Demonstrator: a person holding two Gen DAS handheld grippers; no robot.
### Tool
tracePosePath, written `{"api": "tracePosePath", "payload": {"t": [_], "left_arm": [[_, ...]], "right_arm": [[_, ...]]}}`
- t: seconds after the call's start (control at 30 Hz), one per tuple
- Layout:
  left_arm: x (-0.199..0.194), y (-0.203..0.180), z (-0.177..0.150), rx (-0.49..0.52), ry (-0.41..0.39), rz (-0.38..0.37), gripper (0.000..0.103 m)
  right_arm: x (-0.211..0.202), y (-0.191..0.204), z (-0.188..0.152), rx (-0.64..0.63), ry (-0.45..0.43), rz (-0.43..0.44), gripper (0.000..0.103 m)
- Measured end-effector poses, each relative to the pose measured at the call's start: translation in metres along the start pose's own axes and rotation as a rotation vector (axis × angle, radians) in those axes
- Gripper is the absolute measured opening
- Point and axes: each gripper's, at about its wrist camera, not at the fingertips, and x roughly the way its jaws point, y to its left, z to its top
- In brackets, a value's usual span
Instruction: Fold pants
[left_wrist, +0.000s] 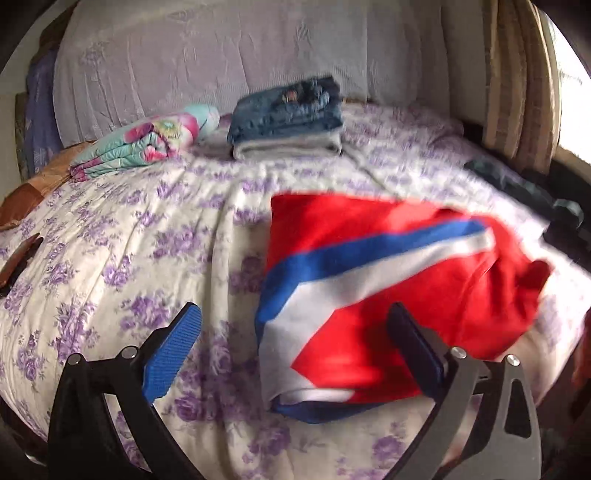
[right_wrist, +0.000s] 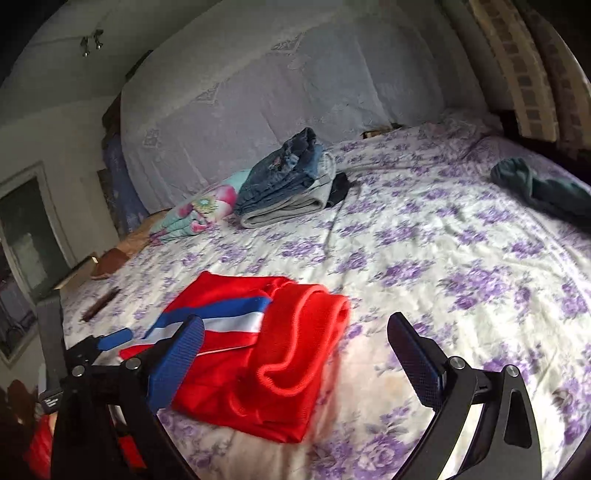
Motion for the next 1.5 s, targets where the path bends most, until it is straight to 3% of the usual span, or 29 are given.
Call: {"api": "tracePosePath", "payload": {"t": [0.07,0.13,0.23,0.3,0.37,0.4,0.53,0.63,0.8,0.9,1.0,1.03,1.1,1.17,1.2,1.3,1.4,1.5], "left_arm": [[-0.001,0.001,-0.005,-0.018,-0.036,0.007,0.099],[-0.001,0.002,-0.003,-0.033,-0.025,0.0,0.099],[-0.009,0.01,0.001,-0.055,-0.046,0.002,0.099],[-0.013,0.016,0.001,-0.074,-0.064,0.029,0.099],[-0.002,0.016,0.0,-0.052,-0.007,0.047,0.099],[0.006,0.018,-0.002,-0.045,0.03,0.031,0.099],[0.006,0.038,-0.003,-0.148,0.061,-0.092,0.098],[0.005,0.052,0.003,-0.208,0.081,-0.19,0.098],[0.021,0.063,0.008,-0.319,0.168,-0.394,0.098],[0.033,0.057,0.013,-0.316,0.206,-0.417,0.098],[0.044,0.043,0.022,-0.257,0.227,-0.398,0.098],[0.049,0.037,0.026,-0.233,0.234,-0.396,0.098],[0.055,0.025,0.031,-0.203,0.243,-0.439,0.098],[0.058,0.015,0.034,-0.184,0.239,-0.432,0.098],[0.056,0.01,0.034,-0.169,0.215,-0.418,0.093],[0.044,0.01,0.037,-0.148,0.145,-0.394,0.063],[0.033,0.017,0.054,-0.127,0.088,-0.387,0.033],[0.03,0.028,0.077,-0.128,0.053,-0.41,0.024]], "right_arm": [[-0.001,0.004,0.005,-0.005,-0.031,-0.024,0.099],[-0.003,0.017,0.014,-0.012,-0.058,0.031,0.099],[0.008,0.055,0.02,-0.147,-0.05,0.052,0.099],[0.031,0.078,0.014,-0.267,0.032,0.014,0.099],[0.073,0.086,-0.006,-0.344,0.216,-0.018,0.1],[0.084,0.084,-0.017,-0.365,0.25,-0.027,0.1],[0.05,0.069,-0.005,-0.261,0.162,0.077,0.099],[0.016,0.03,0.015,-0.091,0.085,0.153,0.099],[0.029,-0.047,0.008,0.273,0.216,0.263,0.099],[0.056,-0.057,-0.007,0.35,0.285,0.364,0.099],[0.076,-0.044,-0.007,0.292,0.308,0.347,0.098],[0.083,-0.038,-0.006,0.272,0.327,0.337,0.095],[0.099,-0.028,-0.007,0.234,0.382,0.313,0.07],[0.103,-0.02,-0.007,0.192,0.384,0.286,0.058],[0.1,-0.017,-0.007,0.183,0.375,0.284,0.052],[0.088,-0.015,-0.001,0.158,0.324,0.287,0.038],[0.08,-0.01,0.013,0.146,0.267,0.29,0.036],[0.084,0.003,0.037,0.089,0.236,0.291,0.036]]}}
